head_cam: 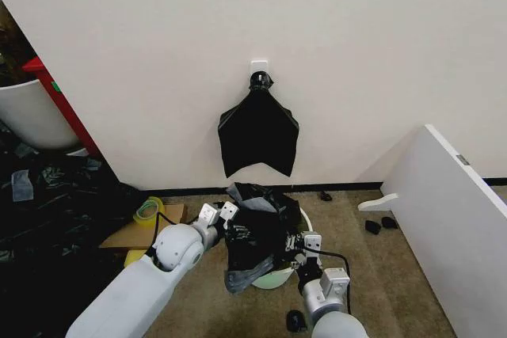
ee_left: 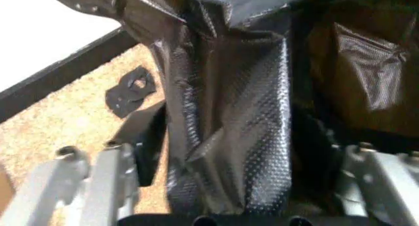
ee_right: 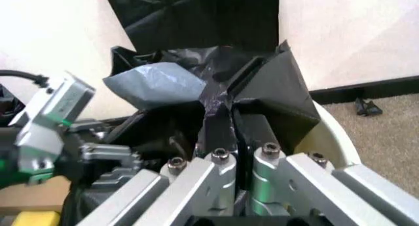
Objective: Place the garbage bag over the trash bin.
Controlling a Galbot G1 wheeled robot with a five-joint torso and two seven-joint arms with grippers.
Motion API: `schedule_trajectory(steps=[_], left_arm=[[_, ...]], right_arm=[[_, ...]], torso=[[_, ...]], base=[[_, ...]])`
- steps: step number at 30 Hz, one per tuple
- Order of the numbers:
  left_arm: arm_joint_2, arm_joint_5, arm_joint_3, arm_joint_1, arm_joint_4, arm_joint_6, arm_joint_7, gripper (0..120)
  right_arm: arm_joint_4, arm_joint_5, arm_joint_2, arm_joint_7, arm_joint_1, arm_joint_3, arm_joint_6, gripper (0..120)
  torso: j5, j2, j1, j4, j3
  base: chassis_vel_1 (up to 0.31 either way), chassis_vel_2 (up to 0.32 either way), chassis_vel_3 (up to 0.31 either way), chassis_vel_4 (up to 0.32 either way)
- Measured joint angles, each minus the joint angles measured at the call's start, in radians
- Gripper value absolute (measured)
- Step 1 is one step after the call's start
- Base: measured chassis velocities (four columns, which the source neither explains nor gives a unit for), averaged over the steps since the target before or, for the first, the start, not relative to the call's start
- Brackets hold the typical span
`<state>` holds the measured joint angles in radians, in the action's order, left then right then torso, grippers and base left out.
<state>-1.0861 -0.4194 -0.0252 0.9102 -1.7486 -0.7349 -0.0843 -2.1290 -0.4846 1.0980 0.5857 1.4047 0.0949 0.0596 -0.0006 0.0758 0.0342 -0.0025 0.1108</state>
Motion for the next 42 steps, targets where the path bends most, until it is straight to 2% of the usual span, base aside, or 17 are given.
schedule_trajectory(steps=[2, 4, 7, 8, 11, 12, 17, 21, 26, 30, 31, 34, 39, 42], left_arm=[[-0.009, -0.01, -0.007, -0.012, 0.016, 0.0, -0.005, 52], [-0.01, -0.01, -0.008, -0.013, 0.018, 0.0, -0.006, 51], [-0.017, -0.02, -0.008, -0.017, 0.028, 0.0, -0.019, 32], [-0.017, -0.02, -0.008, -0.017, 0.028, 0.0, -0.019, 32], [-0.004, -0.029, 0.001, -0.011, 0.022, 0.0, -0.032, 21], [0.005, -0.032, 0.009, -0.006, 0.02, 0.0, -0.038, 12], [0.029, -0.039, 0.043, 0.02, -0.002, -0.002, -0.055, 3], [0.04, -0.046, 0.081, 0.045, -0.026, -0.003, -0.058, 3], [0.076, -0.056, 0.142, 0.101, -0.109, -0.003, -0.072, 1], [0.101, -0.046, 0.158, 0.145, -0.203, -0.003, -0.12, 1], [0.101, -0.046, 0.158, 0.145, -0.203, -0.003, -0.12, 1], [0.127, -0.023, 0.171, 0.172, -0.26, 0.0, -0.183, 1], [0.139, -0.031, 0.197, 0.19, -0.293, 0.021, -0.223, 1], [0.131, -0.098, 0.295, 0.196, -0.306, 0.044, -0.212, 1]], right_arm=[[0.0, 0.001, -0.002, 0.0, 0.001, 0.0, 0.001, 0], [0.0, 0.001, -0.002, 0.0, 0.001, 0.0, 0.002, 0], [0.008, 0.003, -0.002, 0.0, -0.001, -0.003, 0.003, 0], [0.008, 0.003, -0.002, 0.0, -0.001, -0.003, 0.003, 0], [0.022, 0.006, -0.003, 0.0, -0.002, -0.004, 0.003, 0], [0.033, 0.01, -0.003, 0.0, -0.003, -0.005, 0.002, 0], [0.067, 0.027, -0.003, -0.003, -0.008, -0.015, -0.018, 0], [0.081, 0.044, -0.005, -0.009, -0.009, -0.023, -0.036, 0], [0.067, 0.048, -0.009, -0.048, -0.009, -0.043, -0.086, 0], [0.081, 0.031, -0.014, -0.172, -0.03, -0.084, -0.22, 0], [0.081, 0.031, -0.014, -0.172, -0.03, -0.084, -0.22, 0], [0.145, 0.011, -0.014, -0.323, -0.056, -0.154, -0.329, 0], [0.166, -0.028, -0.024, -0.35, -0.054, -0.205, -0.344, 0], [0.153, -0.052, -0.036, -0.343, -0.012, -0.228, -0.341, 0]], torso=[[0.0, 0.0, 0.0, 0.0, 0.0], [0.0001, 0.0, 0.0, 0.0, 0.0], [0.0002, 0.0, 0.0, 0.0002, 0.0], [0.0002, 0.0, 0.0, 0.0002, 0.0], [-0.0001, 0.0, 0.0, -0.0001, 0.0], [-0.0002, 0.0, 0.0, 0.0, 0.0], [-0.0004, 0.0, 0.0, -0.0002, 0.0], [-0.0001, 0.0, 0.0, -0.0001, 0.0], [0.0001, 0.0, 0.0, 0.0002, 0.0], [-0.0003, 0.0, 0.0, -0.0001, 0.0], [-0.0003, 0.0, 0.0, -0.0001, 0.0], [0.0001, 0.0, 0.0, 0.0002, 0.0], [-0.0003, 0.0, 0.0, 0.0, 0.0], [0.0002, 0.0, 0.0, -0.0001, 0.0]], base=[[0.0, 0.0, 0.0, 0.0], [0.0, 0.0, 0.0, 0.0], [0.0, 0.0, 0.0, 0.0], [0.0, 0.0, 0.0, 0.0], [0.0, 0.0, 0.0, 0.0], [0.0, 0.0, 0.0, 0.0], [0.0, 0.0, 0.0, 0.0], [0.0, 0.0, 0.0, 0.0], [0.0, 0.0, 0.0, 0.0], [0.0, 0.0, 0.0, 0.0], [0.0, 0.0, 0.0, 0.0], [0.0, 0.0, 0.0, 0.0], [0.0, 0.0, 0.0, 0.0], [0.0, 0.0, 0.0, 0.0]])
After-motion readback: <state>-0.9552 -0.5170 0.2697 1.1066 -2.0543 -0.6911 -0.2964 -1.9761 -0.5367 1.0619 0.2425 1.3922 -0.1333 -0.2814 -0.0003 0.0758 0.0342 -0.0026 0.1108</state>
